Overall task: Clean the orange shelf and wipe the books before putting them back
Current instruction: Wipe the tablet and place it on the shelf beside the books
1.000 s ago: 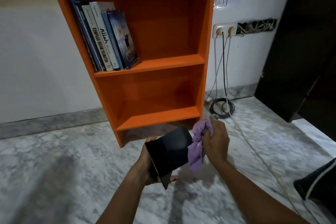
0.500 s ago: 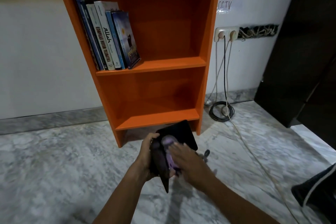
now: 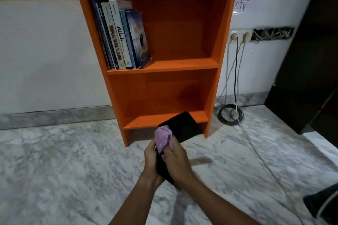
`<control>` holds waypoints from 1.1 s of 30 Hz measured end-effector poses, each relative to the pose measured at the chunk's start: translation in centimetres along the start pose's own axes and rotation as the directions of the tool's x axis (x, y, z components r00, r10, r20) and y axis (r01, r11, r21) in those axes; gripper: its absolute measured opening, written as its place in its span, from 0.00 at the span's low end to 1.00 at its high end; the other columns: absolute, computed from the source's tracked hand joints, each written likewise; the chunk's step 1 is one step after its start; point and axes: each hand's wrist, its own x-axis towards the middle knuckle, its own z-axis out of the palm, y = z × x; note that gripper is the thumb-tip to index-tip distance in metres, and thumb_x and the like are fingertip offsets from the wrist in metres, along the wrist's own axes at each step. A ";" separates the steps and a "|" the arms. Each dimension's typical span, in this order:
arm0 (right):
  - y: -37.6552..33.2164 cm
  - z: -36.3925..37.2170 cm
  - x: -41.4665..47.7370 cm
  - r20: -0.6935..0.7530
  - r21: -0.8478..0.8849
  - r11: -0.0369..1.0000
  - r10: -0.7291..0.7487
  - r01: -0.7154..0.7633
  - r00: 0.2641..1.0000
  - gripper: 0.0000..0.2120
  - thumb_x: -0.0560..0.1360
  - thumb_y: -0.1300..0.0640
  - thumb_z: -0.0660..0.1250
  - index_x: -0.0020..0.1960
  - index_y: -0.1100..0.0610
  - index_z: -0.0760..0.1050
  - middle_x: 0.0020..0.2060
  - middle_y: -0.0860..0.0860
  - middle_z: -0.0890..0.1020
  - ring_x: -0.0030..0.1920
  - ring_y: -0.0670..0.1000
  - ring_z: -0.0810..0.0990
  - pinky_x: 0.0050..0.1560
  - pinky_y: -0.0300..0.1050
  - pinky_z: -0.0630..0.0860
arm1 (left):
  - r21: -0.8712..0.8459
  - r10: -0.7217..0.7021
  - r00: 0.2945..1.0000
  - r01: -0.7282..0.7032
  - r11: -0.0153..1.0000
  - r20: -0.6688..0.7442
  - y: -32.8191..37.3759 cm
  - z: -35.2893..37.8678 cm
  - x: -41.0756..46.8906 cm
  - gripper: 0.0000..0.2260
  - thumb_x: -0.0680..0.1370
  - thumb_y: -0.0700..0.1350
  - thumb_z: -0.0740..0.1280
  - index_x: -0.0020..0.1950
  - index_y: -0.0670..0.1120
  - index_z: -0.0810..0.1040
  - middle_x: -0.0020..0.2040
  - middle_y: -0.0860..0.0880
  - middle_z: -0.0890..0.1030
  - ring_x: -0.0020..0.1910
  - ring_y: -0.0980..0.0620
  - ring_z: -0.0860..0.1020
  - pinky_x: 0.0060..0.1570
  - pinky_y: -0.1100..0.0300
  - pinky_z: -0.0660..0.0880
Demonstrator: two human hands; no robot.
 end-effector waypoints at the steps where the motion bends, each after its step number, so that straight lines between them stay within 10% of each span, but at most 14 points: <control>1: 0.2 0.3 0.1 0.017 -0.012 1.000 0.011 -0.010 1.000 0.16 0.84 0.49 0.57 0.70 0.38 0.71 0.59 0.41 0.81 0.58 0.41 0.79 0.60 0.44 0.76 | -0.049 0.005 1.000 -0.005 0.999 -0.006 -0.1 0.1 0.0 0.20 0.85 0.52 0.56 0.61 0.42 0.82 0.44 0.42 0.82 0.44 0.46 0.82 0.52 0.53 0.76; 4: 1.2 -0.3 0.1 0.023 -0.067 0.997 -0.021 0.023 0.999 0.18 0.82 0.49 0.59 0.71 0.39 0.70 0.63 0.39 0.80 0.64 0.40 0.77 0.65 0.43 0.75 | -0.092 0.022 0.996 -0.014 0.996 0.087 0.2 -0.2 0.0 0.24 0.84 0.52 0.56 0.48 0.40 0.88 0.44 0.42 0.85 0.40 0.46 0.86 0.39 0.54 0.83; 8: 3.3 -1.4 -0.3 -0.113 -0.146 0.988 -0.061 0.044 0.992 0.11 0.81 0.60 0.61 0.59 0.50 0.77 0.53 0.46 0.82 0.55 0.46 0.80 0.55 0.47 0.78 | -0.101 -0.017 0.984 0.036 0.994 0.178 0.6 -0.4 -0.4 0.23 0.83 0.52 0.58 0.56 0.36 0.85 0.53 0.38 0.84 0.50 0.41 0.84 0.50 0.47 0.82; 13: 5.0 -2.3 -0.3 -0.262 -0.092 0.987 0.103 -0.131 0.959 0.07 0.79 0.62 0.62 0.43 0.57 0.72 0.34 0.54 0.77 0.34 0.48 0.75 0.36 0.42 0.70 | -0.041 -0.052 0.977 0.062 0.997 0.208 0.2 -0.3 -1.2 0.20 0.82 0.51 0.60 0.56 0.38 0.86 0.57 0.39 0.84 0.54 0.41 0.84 0.58 0.47 0.74; 19: 5.1 -4.8 0.8 -0.466 0.111 0.928 0.366 -0.357 0.806 0.03 0.78 0.60 0.65 0.47 0.56 0.77 0.37 0.53 0.80 0.38 0.55 0.78 0.35 0.45 0.71 | 0.045 -0.141 0.967 0.134 0.990 0.214 0.1 -0.5 -1.5 0.25 0.76 0.57 0.64 0.66 0.42 0.81 0.64 0.35 0.80 0.62 0.32 0.77 0.61 0.38 0.73; 24: 2.1 -4.3 2.2 -0.649 0.056 0.998 0.054 -0.023 0.759 0.11 0.79 0.56 0.67 0.61 0.48 0.73 0.54 0.49 0.79 0.53 0.51 0.78 0.49 0.44 0.75 | 0.041 -0.122 0.971 0.116 0.992 0.207 0.1 -0.3 -0.8 0.25 0.77 0.57 0.63 0.68 0.44 0.80 0.71 0.37 0.75 0.71 0.31 0.69 0.69 0.32 0.66; 29: 0.8 -5.5 3.7 -0.501 -0.040 0.999 -0.004 -0.019 0.865 0.18 0.78 0.63 0.66 0.63 0.48 0.69 0.57 0.49 0.73 0.53 0.49 0.73 0.44 0.32 0.69 | 0.081 -0.163 0.920 0.144 0.986 0.357 0.5 -0.6 -1.1 0.30 0.76 0.56 0.67 0.75 0.43 0.72 0.75 0.35 0.66 0.70 0.33 0.64 0.73 0.32 0.55; 33: 1.6 -7.4 3.5 -0.262 0.026 0.998 0.058 -0.053 0.963 0.20 0.78 0.69 0.64 0.61 0.47 0.73 0.52 0.47 0.80 0.49 0.43 0.81 0.46 0.39 0.77 | 0.062 -0.184 0.931 0.173 0.983 0.316 1.3 -1.5 -0.9 0.33 0.75 0.55 0.67 0.76 0.42 0.69 0.74 0.33 0.67 0.71 0.28 0.63 0.62 0.35 0.69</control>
